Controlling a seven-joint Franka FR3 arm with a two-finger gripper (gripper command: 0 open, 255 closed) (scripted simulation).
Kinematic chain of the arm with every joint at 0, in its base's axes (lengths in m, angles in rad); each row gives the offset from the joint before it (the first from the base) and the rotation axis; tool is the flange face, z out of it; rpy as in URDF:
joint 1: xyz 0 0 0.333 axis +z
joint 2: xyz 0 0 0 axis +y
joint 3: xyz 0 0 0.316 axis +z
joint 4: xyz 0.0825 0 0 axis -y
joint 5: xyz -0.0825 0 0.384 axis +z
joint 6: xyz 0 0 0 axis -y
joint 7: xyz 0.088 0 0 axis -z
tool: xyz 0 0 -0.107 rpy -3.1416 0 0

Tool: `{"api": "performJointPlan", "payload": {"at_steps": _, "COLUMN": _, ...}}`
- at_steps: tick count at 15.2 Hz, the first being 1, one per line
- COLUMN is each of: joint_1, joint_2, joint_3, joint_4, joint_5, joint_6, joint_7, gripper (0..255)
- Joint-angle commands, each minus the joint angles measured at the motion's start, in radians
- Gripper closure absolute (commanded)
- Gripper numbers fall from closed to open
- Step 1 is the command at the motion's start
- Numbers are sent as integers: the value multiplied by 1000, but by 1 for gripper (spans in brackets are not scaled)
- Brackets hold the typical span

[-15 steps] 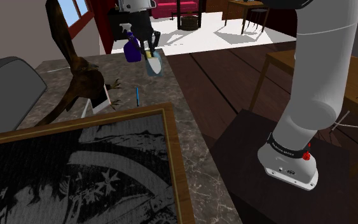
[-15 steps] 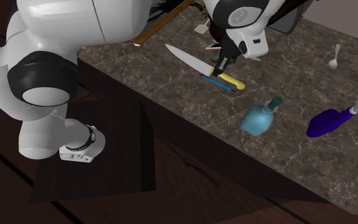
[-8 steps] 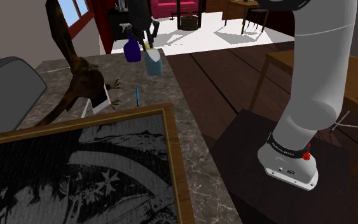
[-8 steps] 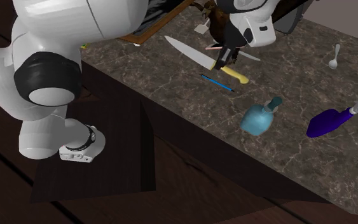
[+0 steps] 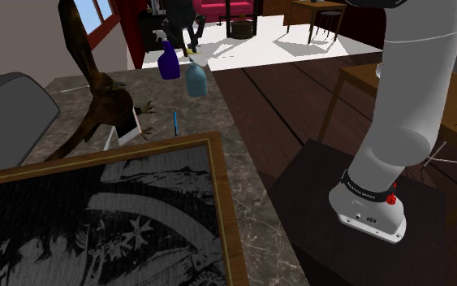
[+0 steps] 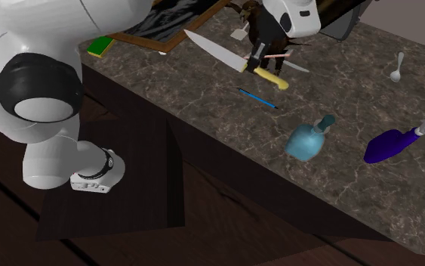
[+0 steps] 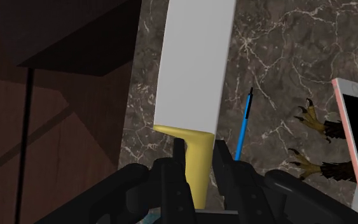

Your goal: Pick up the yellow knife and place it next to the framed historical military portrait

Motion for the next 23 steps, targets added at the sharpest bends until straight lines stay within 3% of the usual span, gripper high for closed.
{"api": "performJointPlan", "payload": {"at_steps": 1, "joint_1": 2, "joint_2": -80, "joint_3": 7, "joint_4": -120, "joint_5": 17, "joint_6": 42, "joint_7": 13, "gripper": 255}}
{"api": "performJointPlan", "payload": {"at_steps": 11, "joint_1": 48, "joint_2": -432, "joint_3": 57, "joint_4": -546, "joint_5": 114, "joint_6": 134, "joint_7": 102, "gripper": 255}}
{"api": "performJointPlan", "payload": {"at_steps": 23, "joint_1": 146, "joint_2": -761, "joint_3": 146, "joint_4": -837, "joint_5": 258, "joint_6": 132, "joint_7": 250, "gripper": 255}}
